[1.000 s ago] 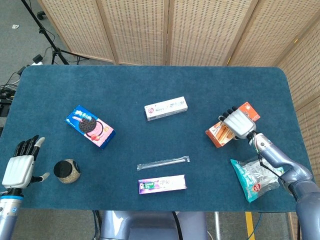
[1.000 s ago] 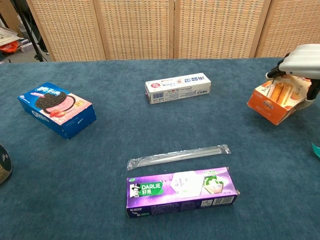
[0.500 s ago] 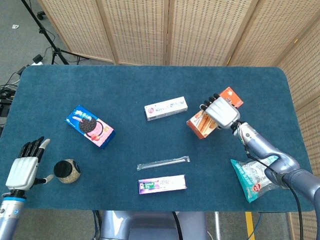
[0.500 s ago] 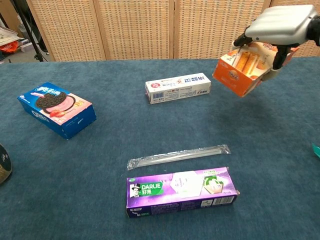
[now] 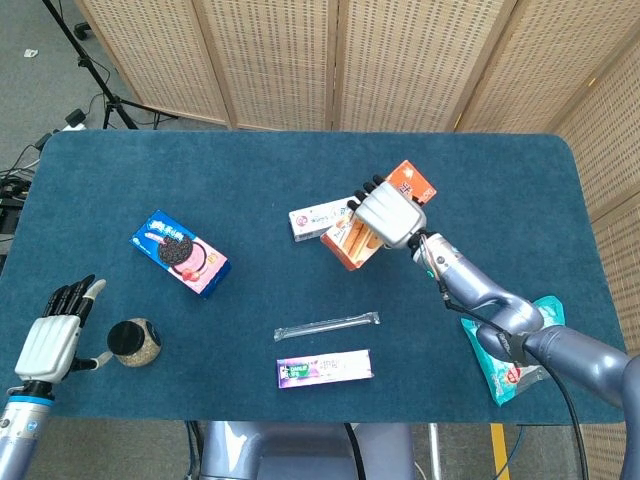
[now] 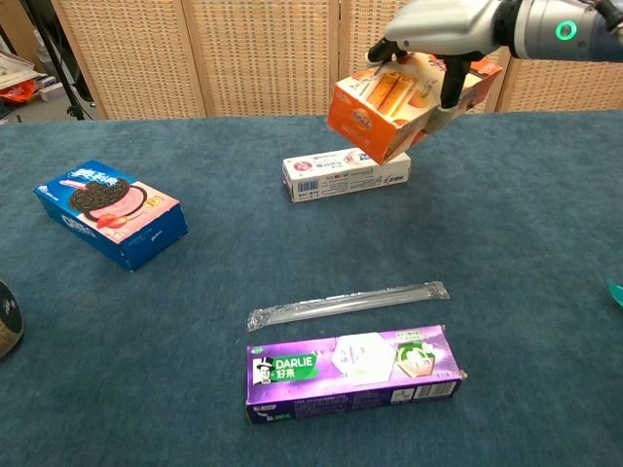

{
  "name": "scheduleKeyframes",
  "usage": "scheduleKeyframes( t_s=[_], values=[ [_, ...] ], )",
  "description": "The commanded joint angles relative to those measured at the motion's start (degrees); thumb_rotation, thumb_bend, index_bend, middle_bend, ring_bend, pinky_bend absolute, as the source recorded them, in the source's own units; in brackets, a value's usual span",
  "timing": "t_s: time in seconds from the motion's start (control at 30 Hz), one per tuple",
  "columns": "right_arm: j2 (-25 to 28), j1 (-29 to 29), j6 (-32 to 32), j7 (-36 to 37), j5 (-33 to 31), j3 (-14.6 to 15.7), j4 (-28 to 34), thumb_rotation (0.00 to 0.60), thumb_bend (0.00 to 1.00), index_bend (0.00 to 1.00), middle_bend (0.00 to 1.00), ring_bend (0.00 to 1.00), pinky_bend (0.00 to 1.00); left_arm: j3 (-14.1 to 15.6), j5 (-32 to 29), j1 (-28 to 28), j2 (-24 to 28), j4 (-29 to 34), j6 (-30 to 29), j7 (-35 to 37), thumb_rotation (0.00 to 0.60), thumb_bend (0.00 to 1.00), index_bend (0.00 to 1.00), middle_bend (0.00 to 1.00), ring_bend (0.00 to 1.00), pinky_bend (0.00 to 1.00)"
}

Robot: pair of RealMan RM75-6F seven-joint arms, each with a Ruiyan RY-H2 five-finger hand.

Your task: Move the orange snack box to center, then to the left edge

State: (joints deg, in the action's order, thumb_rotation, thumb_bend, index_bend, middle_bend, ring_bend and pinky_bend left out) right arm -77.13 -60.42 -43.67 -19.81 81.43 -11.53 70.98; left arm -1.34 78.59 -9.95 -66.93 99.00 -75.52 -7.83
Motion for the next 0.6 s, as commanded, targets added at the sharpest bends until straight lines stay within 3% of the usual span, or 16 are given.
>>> scheduleKeyframes(
  t_s=[0.03, 0.17, 0.3, 0.6],
  values=[
    [-1.7, -1.9, 2.6, -4.2, -4.4, -1.9, 2.0, 0.600, 0.10, 0.68, 0.52, 0.43, 0.40, 0.0, -0.2, 0.0, 0.2, 0.0, 0.3, 0.5, 0.600, 0.11, 0.00, 0.00, 0.00, 0.00],
    [-2.6, -3.4, 6.8, -9.7, -12.7, -2.8, 3.2, 0.600, 0.10, 0.68, 0.52, 0.43, 0.41, 0.1, -0.2, -0.1, 0.4, -0.1, 0.7, 1.1, 0.600, 0.11, 0.00, 0.00, 0.00, 0.00],
    [-2.6, -6.1, 9.8, -18.4, -25.3, -1.9, 4.9, 0.600, 0.10, 0.68, 0.52, 0.43, 0.41, 0.2, 0.0, -0.2, 0.5, -0.1, 1.0, 1.7, 0.600, 0.11, 0.00, 0.00, 0.00, 0.00],
    [-3.5, -14.3, 3.4, -37.3, -53.1, 5.2, 9.9, 0.600, 0.10, 0.69, 0.53, 0.43, 0.41, 0.2, -0.4, -0.5, 0.6, -0.5, 1.9, 2.7, 0.600, 0.11, 0.00, 0.00, 0.00, 0.00]
  ],
)
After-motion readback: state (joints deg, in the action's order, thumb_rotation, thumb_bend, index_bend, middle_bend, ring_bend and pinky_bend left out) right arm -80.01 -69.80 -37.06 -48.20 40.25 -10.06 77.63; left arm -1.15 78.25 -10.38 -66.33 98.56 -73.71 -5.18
